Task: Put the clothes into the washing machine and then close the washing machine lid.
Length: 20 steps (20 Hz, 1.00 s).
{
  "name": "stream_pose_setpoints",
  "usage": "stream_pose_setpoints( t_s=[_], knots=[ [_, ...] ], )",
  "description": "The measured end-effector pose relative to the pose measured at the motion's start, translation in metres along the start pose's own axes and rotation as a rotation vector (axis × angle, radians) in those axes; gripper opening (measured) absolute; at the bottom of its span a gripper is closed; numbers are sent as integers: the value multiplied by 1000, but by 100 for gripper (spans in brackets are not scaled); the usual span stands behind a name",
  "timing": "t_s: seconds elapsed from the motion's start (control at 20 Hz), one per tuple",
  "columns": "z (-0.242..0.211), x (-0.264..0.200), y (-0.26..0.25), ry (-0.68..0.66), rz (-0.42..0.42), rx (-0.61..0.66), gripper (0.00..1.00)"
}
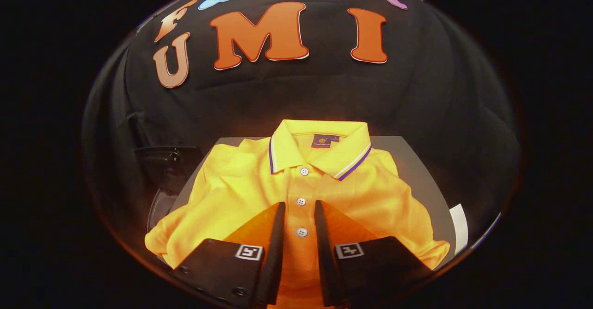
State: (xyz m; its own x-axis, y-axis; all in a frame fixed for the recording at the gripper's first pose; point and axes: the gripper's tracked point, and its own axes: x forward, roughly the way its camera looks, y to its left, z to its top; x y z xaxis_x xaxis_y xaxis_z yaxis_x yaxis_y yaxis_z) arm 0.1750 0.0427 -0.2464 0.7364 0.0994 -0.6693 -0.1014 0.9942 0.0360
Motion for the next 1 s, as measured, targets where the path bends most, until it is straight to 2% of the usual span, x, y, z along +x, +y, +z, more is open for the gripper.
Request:
stream_pose_setpoints(
  t_s=[0.05, 0.25, 0.35, 0.45, 0.55, 0.7, 0.8, 1.0],
  knots=[
    [-2, -2, -1, -6, -4, 8, 26],
    [0, -4, 3, -45, 34, 91, 9],
    [3, -8, 13, -75, 126, 222, 8],
    [14, -12, 23, -147, 241, 407, 8],
    [28, -16, 24, -246, 305, 489, 8],
    [45, -37, 30, -348, 372, 417, 8],
    [66, -67, 41, -409, 419, 367, 8],
    [96, -119, 66, -495, 478, 339, 8]
  ],
)
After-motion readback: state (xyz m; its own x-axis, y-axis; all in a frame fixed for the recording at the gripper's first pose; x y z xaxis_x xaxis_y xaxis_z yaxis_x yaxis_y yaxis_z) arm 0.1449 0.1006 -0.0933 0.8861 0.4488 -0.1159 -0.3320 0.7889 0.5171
